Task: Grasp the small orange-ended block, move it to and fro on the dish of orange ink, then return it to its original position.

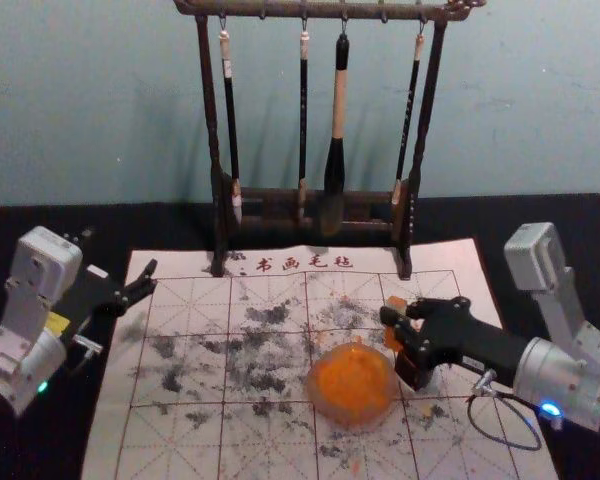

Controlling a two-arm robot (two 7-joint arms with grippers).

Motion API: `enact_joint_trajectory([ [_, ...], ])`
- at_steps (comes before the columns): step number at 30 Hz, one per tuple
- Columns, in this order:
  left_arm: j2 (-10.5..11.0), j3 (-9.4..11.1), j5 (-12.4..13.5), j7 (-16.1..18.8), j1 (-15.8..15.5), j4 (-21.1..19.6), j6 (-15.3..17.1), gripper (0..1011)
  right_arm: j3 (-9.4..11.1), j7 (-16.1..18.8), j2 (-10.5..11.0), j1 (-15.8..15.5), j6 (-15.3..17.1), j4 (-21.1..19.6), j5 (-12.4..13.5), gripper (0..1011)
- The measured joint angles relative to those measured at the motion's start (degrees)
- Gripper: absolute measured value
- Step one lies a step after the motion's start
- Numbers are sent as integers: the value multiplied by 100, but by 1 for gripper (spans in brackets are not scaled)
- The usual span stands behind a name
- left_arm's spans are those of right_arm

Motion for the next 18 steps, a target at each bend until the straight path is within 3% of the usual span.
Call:
enact_joint_trajectory([
  [8,0,0,0,0,0,0,0,1001,296,-177,170,-346,-154,-292,11,86],
  [18,0,0,0,0,0,0,0,1001,424,-213,232,-615,-254,-413,-59,86],
])
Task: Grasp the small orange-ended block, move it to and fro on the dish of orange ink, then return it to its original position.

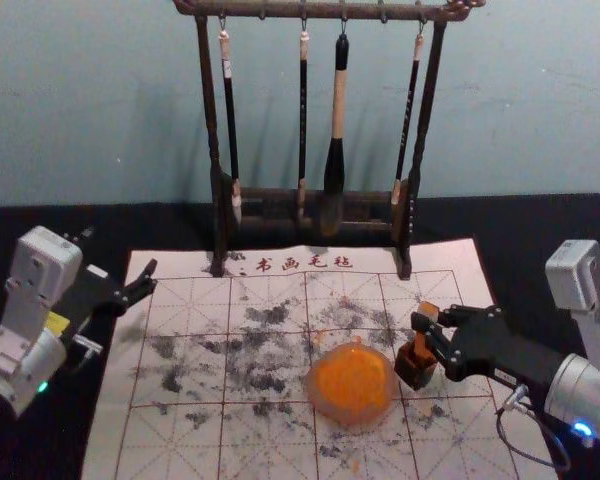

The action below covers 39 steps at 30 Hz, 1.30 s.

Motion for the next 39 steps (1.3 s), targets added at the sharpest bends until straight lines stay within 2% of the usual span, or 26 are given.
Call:
enact_joint_trajectory([
  [16,0,0,0,0,0,0,0,1001,-92,15,-206,120,-35,365,-337,85],
  [32,0,0,0,0,0,0,0,1001,-125,70,-349,201,-37,698,-468,85],
  [39,0,0,0,0,0,0,0,1001,-124,70,-347,202,-39,694,-471,86],
])
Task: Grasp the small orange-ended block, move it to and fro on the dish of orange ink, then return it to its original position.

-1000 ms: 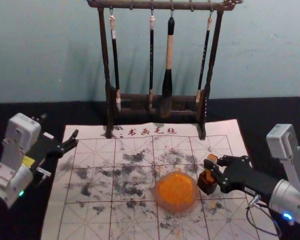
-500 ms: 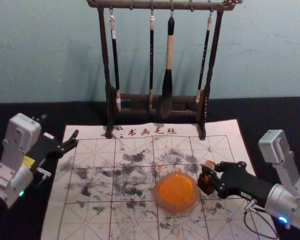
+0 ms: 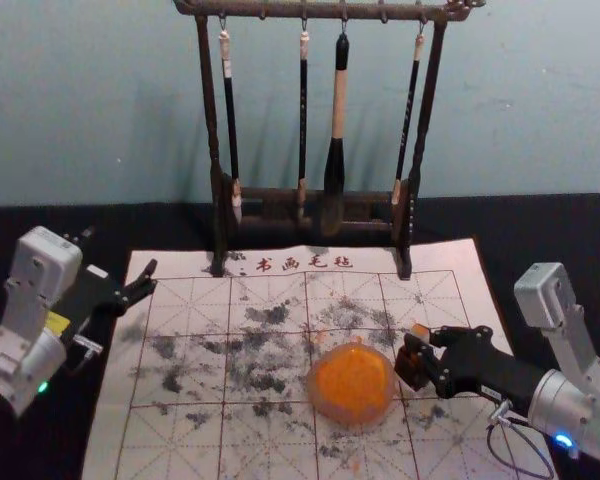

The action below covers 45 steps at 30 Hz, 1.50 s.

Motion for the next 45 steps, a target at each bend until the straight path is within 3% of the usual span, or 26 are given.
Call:
enact_joint_trajectory([
  [10,0,0,0,0,0,0,0,1001,0,-3,7,-5,0,-16,0,121],
  [29,0,0,0,0,0,0,0,1001,0,-4,14,-10,3,-28,5,739],
  [37,0,0,0,0,0,0,0,1001,0,-4,14,-10,3,-29,10,953],
  [39,0,0,0,0,0,0,0,1001,0,-4,14,-10,3,-29,10,997],
  [45,0,0,0,0,0,0,0,1001,26,-66,-1,-42,-53,-80,-35,1002],
])
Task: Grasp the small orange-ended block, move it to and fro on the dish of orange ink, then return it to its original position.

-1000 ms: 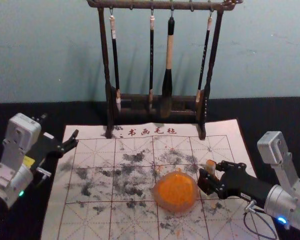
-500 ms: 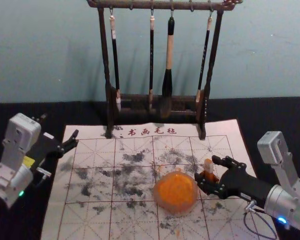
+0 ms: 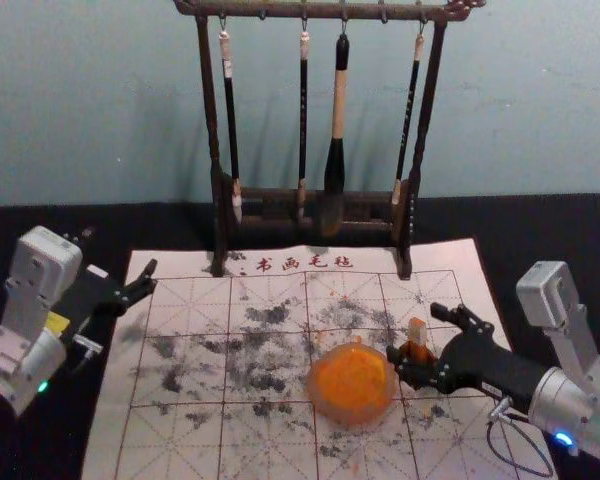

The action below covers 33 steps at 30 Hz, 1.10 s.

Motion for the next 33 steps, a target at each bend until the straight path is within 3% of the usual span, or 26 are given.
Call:
enact_joint_trajectory([
  [4,0,0,0,0,0,0,0,1002,128,-212,-86,-105,-264,-105,-106,1002],
  [9,0,0,0,0,0,0,0,1001,387,-775,-324,-318,-880,-222,-392,1002],
  [12,0,0,0,0,0,0,0,1001,577,-1431,-556,-497,-1368,-242,-798,1002],
  [14,0,0,0,0,0,0,0,1001,646,-1698,-649,-562,-1505,-237,-972,1002],
  [15,0,0,0,0,0,-1,0,1001,713,-1992,-748,-625,-1617,-202,-1166,1002],
  [19,0,0,0,0,0,0,0,1001,831,-2429,-915,-715,-1696,-104,-1445,1002],
  [23,0,0,0,0,0,0,0,1001,952,-2843,-1131,-789,-1579,136,-1676,1002],
  [33,0,0,0,0,0,0,0,1001,1105,-3090,-1421,-764,-1281,714,-1841,1002],
])
